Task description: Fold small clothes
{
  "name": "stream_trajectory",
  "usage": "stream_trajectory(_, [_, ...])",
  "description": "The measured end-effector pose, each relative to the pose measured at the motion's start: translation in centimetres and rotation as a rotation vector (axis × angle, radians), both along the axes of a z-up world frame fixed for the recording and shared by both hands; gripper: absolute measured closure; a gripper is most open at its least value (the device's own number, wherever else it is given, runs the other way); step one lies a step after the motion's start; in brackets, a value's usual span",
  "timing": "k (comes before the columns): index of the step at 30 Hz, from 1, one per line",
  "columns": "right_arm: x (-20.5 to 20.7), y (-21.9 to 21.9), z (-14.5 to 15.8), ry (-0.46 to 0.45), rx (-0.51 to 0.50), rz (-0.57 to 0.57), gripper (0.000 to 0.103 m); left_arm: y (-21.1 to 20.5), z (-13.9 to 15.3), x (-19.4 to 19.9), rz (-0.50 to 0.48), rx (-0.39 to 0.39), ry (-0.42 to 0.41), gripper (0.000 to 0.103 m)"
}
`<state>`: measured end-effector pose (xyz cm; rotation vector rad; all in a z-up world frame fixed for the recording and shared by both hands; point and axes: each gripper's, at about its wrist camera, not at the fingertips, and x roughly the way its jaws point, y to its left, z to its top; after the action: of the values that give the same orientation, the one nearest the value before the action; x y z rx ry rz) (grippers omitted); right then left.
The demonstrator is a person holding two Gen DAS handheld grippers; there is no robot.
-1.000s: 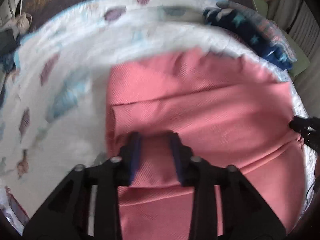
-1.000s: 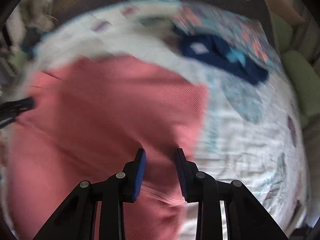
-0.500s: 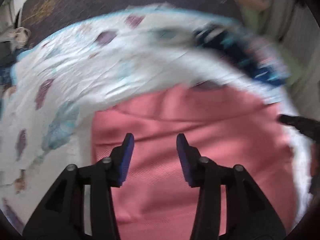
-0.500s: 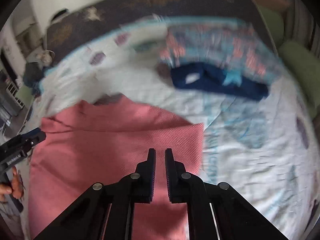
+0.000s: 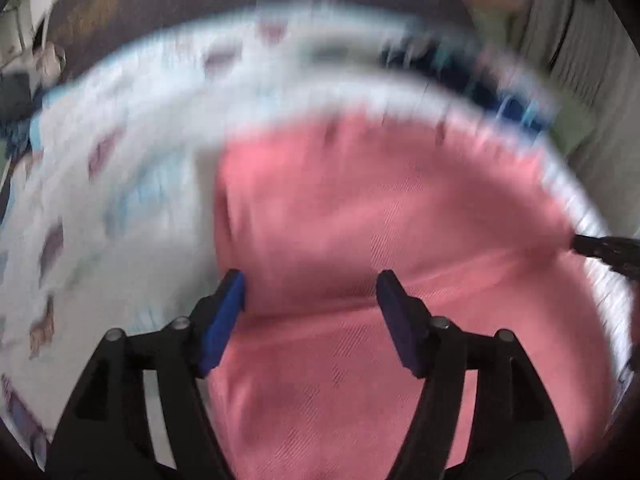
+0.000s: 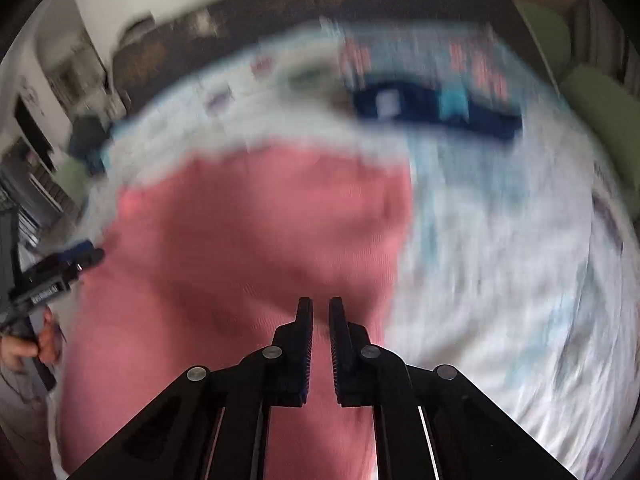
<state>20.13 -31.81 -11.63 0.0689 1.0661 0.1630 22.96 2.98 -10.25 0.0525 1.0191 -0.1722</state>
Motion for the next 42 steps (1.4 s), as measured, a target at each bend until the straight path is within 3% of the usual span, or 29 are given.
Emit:
stream_trajectory(2, [-0.7, -0.4, -1.7, 0.029, 0.004, -0.022, 0.099, 0.2, 0.9, -1.6, 0.037, -0.015, -0.062, 0.035])
stream_trajectory(4, [-2.9, -0.7, -0.3, 0.010, 0.011, -0.085, 0.097, 0.3, 2.7, -3.2, 0.051, -0.059, -0.049, 0.036])
stream_trajectory(5, [-4.5, -0.7, 0.9, -0.016, 0.020, -0.083, 0.096, 0.4, 4.0, -4.6, 0.039, -0.087, -0.085, 0.036])
stream_trajectory(7, [-7.3, -0.6, 2.3, -0.063, 0.015, -0.055, 0.095, 0.8, 6.1, -7.7, 0.030, -0.081, -0.160, 0.035])
stream_trajectory(10, [-11.2, -1.4, 2.7, -0.069, -0.024, -0.036, 0.094, 2.2, 7.1, -11.8, 0.035, -0.092, -0.165, 0.034])
stream_trajectory(20, [-21.0, -4.4, 1.0, -0.007, 0.070, -0.048, 0.094, 4.9, 2.2, -22.9, 0.030, -0.091, -0.022, 0.033])
stream_trajectory(26, [-26.9, -4.3, 0.1, -0.019, 0.140, -0.002, 0.077, 5.7, 0.6, -28.5, 0.041, -0.154, 0.022, 0.032])
stream_trajectory(35, [-30.8, -4.9, -2.1, -0.010, 0.327, -0.040, 0.059, 5.6, 0.2, -32.0, 0.047, -0.178, 0.035, 0.030])
stream_trajectory(42, [-30.4, -4.3, -2.7, 0.011, 0.339, -0.057, 0.057, 6.7, 0.1, -32.4, 0.092, -0.265, 0.038, 0.030])
